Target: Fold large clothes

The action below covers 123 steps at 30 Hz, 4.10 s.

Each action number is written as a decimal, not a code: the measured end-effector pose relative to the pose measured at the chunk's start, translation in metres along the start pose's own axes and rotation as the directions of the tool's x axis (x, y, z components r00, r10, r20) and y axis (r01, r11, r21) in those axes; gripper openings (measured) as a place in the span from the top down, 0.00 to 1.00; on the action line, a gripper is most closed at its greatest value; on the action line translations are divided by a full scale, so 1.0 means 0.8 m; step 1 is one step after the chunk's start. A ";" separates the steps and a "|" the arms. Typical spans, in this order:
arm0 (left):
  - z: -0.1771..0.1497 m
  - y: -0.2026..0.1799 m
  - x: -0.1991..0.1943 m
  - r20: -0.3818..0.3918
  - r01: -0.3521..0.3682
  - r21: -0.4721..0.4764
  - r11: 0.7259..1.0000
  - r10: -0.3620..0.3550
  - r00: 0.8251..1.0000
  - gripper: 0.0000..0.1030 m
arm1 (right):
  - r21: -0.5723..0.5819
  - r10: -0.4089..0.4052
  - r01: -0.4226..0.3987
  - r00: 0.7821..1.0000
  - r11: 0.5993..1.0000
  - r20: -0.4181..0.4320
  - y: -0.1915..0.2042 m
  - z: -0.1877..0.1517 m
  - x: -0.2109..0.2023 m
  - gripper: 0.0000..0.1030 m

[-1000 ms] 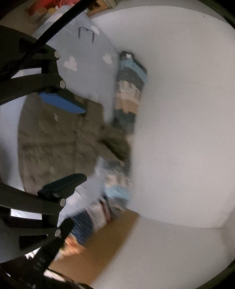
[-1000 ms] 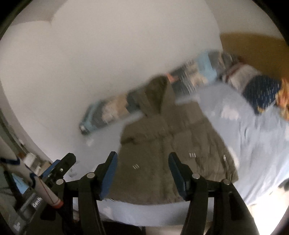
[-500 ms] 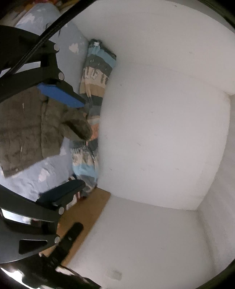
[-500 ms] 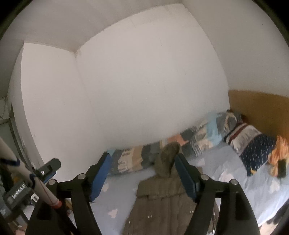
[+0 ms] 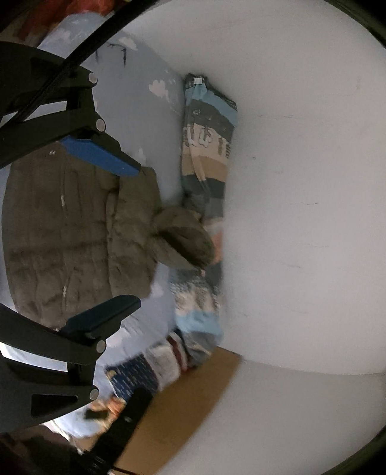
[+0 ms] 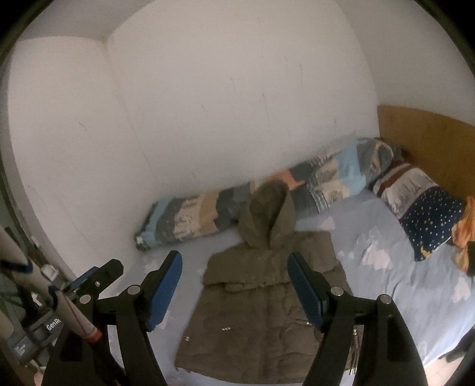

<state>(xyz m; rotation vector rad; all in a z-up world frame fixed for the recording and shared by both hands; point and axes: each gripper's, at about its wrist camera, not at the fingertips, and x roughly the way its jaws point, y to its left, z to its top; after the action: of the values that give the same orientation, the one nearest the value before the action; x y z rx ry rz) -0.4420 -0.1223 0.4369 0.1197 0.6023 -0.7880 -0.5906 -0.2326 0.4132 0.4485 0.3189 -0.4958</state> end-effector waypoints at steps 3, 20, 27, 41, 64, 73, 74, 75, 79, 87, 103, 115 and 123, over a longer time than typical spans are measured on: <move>0.016 -0.002 0.056 -0.056 -0.048 0.065 0.997 0.052 0.997 0.21 | -0.016 -0.029 0.028 0.998 0.999 -0.061 -0.019 0.016 0.049 0.24; 0.153 0.072 0.504 -0.233 -0.046 0.150 0.988 0.080 0.969 0.21 | -0.027 -0.122 0.119 0.949 0.992 -0.291 -0.156 0.135 0.408 0.24; 0.170 0.092 0.677 -0.260 0.027 0.027 0.999 -0.019 0.965 0.21 | 0.074 -0.111 0.141 0.941 0.987 -0.319 -0.228 0.151 0.632 0.24; 0.157 0.061 0.808 -0.246 -0.078 0.137 0.987 0.110 0.963 0.91 | 0.060 -0.141 0.162 0.956 0.985 -0.256 -0.261 0.152 0.828 0.58; -0.073 0.156 0.526 -0.361 0.091 -0.112 0.990 -0.126 0.924 0.88 | -0.124 -0.008 -0.027 0.961 0.992 -0.275 -0.184 0.004 0.539 0.95; -0.148 0.176 0.525 -0.452 0.052 -0.181 0.982 -0.130 0.883 0.71 | -0.137 -0.141 0.091 0.899 0.986 -0.414 -0.215 -0.159 0.589 0.94; -0.142 0.178 0.512 -0.448 0.061 -0.160 0.985 -0.127 0.885 0.61 | -0.125 -0.136 0.093 0.906 0.988 -0.402 -0.214 -0.154 0.582 0.93; -0.139 0.180 0.504 -0.445 0.066 -0.140 0.988 -0.122 0.887 0.60 | -0.117 -0.120 0.080 0.912 0.990 -0.392 -0.213 -0.147 0.572 0.91; -0.119 0.180 0.469 -0.410 0.087 0.013 0.996 -0.074 0.909 0.60 | -0.199 -0.134 0.053 0.900 0.979 -0.416 -0.215 -0.132 0.535 0.72; -0.052 0.149 0.466 -0.303 0.133 -0.016 0.991 -0.132 0.944 0.54 | -0.131 -0.034 -0.011 0.941 0.991 -0.336 -0.237 -0.073 0.465 0.71; -0.117 0.135 0.637 -0.451 -0.027 -0.058 0.998 -0.002 0.892 0.53 | -0.047 -0.013 -0.013 0.858 0.999 -0.514 -0.208 -0.131 0.670 0.53; -0.162 0.118 0.444 -0.370 0.114 -0.174 0.978 -0.172 0.913 0.53 | 0.012 0.023 -0.020 0.910 1.000 -0.413 -0.190 -0.113 0.515 0.39; -0.251 0.102 0.305 -0.344 0.046 -0.199 0.979 -0.114 0.932 0.50 | 0.089 0.010 0.029 0.908 0.996 -0.418 -0.182 -0.203 0.368 0.38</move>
<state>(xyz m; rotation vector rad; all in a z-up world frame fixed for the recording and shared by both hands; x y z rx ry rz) -0.3448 -0.1544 0.1273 0.0631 1.0272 -0.7905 -0.4503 -0.3812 0.1088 0.6459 0.7156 -0.4215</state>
